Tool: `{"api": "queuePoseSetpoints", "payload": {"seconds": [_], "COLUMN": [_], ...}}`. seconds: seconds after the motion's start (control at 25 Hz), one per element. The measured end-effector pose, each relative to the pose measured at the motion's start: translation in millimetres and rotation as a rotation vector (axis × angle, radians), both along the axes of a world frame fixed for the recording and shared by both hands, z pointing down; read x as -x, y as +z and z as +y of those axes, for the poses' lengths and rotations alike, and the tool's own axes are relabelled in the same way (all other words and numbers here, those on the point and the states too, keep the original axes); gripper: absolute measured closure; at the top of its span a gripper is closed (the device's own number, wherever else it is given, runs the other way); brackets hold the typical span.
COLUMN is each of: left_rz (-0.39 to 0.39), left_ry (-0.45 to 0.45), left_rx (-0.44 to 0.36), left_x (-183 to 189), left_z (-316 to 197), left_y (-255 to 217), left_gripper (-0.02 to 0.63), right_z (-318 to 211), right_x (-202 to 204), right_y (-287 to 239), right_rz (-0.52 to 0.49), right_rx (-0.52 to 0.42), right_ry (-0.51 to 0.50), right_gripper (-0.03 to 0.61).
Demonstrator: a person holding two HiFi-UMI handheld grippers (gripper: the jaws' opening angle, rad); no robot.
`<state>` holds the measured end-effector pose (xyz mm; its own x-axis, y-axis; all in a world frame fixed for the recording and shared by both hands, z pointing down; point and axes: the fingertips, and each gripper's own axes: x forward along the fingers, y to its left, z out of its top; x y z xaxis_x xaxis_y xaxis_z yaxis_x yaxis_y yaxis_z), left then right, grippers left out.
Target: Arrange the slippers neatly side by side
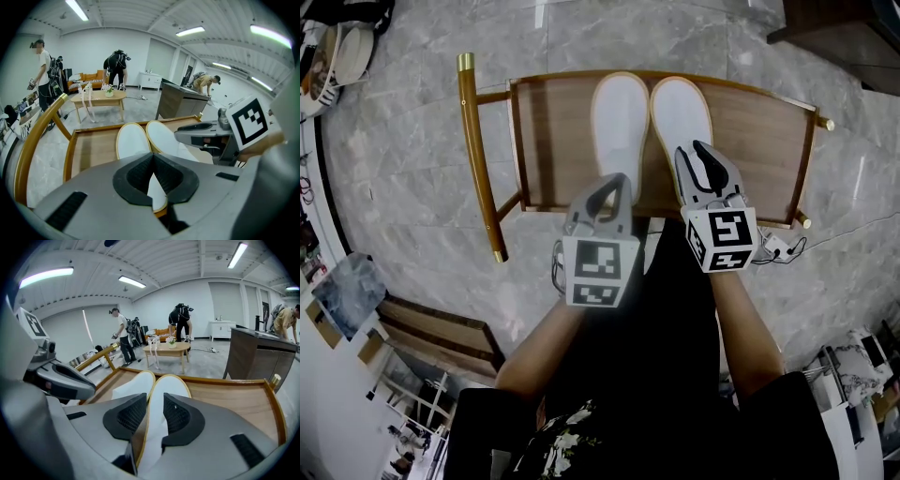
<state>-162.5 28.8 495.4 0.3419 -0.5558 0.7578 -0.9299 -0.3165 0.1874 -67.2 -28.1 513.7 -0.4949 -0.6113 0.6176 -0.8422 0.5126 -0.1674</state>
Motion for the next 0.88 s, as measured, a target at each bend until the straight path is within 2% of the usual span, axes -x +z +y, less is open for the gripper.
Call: {"api": "queuePoseSetpoints", "payload": {"seconds": [0.08, 0.2, 0.36, 0.48, 0.72, 0.88], "left_rz": [-0.011, -0.024, -0.023, -0.029, -0.027, -0.047], "left_ry": [0.023, 0.051, 0.057, 0.057, -0.012, 0.0], "left_rx": [-0.01, -0.015, 0.011, 0.024, 0.086, 0.091], "left_x": [-5.0, -10.9, -12.6, -10.7, 2.7, 3.9], "left_z": [-2.1, -2.1, 0.7, 1.8, 11.1, 17.2], "left_y": [2.7, 6.6, 13.0, 16.9, 30.2, 33.3], "left_gripper": [0.612, 0.612, 0.612, 0.612, 0.612, 0.612], "right_z": [1.9, 13.4, 42.8, 62.9, 84.8, 86.1], "right_x": [-2.1, -16.8, -45.8, -59.8, -62.4, -66.1], "right_y": [-8.3, -9.5, 22.5, 45.3, 67.4, 72.9], "right_rz": [-0.025, 0.013, 0.105, 0.158, 0.168, 0.188], "right_rx": [-0.015, -0.022, 0.077, 0.153, 0.264, 0.279], "right_ry": [-0.024, -0.082, -0.175, -0.219, -0.19, -0.159], "right_gripper": [0.477, 0.476, 0.427, 0.425, 0.42, 0.42]}}
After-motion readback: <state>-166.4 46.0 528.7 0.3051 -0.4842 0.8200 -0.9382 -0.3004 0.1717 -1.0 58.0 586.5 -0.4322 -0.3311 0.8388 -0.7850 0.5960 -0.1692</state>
